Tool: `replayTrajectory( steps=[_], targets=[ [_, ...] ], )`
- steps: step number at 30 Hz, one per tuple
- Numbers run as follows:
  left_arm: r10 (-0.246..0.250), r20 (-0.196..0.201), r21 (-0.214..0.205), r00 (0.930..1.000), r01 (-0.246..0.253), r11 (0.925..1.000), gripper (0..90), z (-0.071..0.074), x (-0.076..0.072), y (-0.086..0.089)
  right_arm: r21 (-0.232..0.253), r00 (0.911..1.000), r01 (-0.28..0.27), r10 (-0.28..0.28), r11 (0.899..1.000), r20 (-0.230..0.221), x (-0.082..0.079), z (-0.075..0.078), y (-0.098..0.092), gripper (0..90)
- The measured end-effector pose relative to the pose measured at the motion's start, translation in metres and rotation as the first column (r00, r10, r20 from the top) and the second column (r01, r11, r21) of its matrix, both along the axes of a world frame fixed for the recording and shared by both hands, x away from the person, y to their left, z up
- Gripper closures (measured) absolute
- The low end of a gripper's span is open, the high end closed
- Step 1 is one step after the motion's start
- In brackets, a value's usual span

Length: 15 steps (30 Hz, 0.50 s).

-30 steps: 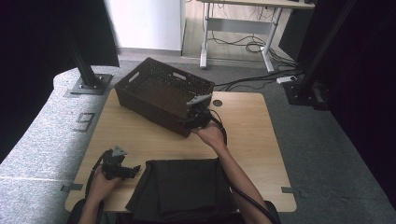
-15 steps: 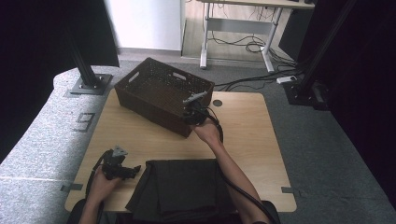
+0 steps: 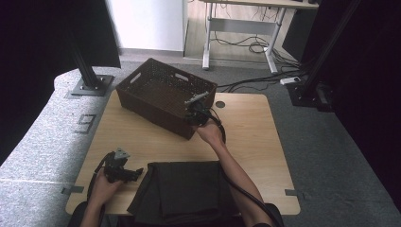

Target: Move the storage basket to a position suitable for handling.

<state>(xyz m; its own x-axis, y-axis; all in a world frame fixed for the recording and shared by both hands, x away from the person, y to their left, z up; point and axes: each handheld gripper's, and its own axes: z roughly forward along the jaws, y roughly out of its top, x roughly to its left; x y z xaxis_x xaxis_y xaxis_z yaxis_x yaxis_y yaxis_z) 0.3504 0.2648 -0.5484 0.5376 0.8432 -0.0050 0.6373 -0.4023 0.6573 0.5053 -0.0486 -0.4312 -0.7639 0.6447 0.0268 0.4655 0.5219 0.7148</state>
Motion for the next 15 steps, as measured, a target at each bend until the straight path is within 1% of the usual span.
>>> replayTrajectory(
  steps=[9,15],
  targets=[
    [-0.001,0.0,0.0,1.0,0.001,1.0,0.0,0.0,-0.0004,-0.0004,0.0,0.9999,0.012,-0.012,1.0,-0.009,-0.0024,-0.0008,-0.0021,77.1],
    [-0.001,0.0,0.0,1.0,0.001,1.0,0.0,0.0,-0.0004,-0.0004,-0.002,0.9999,0.008,-0.008,1.0,-0.012,-0.0042,-0.0008,-0.0084,77.0]
  ],
)
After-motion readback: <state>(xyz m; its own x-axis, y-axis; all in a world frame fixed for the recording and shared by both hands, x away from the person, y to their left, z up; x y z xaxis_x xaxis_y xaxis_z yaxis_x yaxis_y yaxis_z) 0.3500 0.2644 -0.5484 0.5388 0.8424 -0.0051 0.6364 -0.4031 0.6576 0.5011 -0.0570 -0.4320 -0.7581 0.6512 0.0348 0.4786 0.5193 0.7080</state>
